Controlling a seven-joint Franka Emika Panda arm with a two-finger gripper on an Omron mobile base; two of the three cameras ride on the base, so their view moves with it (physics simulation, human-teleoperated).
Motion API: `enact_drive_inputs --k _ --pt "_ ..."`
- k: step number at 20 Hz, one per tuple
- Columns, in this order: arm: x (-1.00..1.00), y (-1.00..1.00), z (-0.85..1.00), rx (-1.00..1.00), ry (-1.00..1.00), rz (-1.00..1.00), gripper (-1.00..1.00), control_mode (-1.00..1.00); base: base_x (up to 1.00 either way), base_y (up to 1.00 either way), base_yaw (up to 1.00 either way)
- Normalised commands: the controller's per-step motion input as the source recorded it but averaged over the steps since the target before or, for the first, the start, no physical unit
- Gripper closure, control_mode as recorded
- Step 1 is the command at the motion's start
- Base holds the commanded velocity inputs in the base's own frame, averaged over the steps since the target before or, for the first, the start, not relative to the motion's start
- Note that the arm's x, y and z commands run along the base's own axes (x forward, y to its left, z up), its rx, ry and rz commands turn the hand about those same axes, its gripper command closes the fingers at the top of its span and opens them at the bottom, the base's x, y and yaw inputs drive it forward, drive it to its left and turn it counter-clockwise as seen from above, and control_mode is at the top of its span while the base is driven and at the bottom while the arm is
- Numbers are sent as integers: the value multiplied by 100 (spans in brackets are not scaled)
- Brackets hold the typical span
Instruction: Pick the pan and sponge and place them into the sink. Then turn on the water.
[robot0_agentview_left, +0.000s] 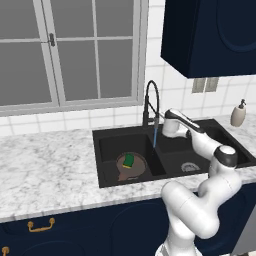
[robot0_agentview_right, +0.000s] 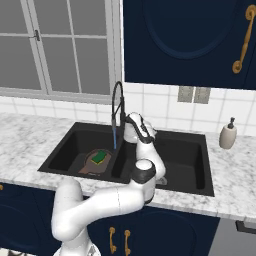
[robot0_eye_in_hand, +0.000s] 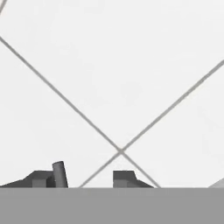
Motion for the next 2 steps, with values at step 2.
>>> enact_drive_inputs --k 2 --pt "0 -100 -41 23 0 1 100 -100 0 0 0"
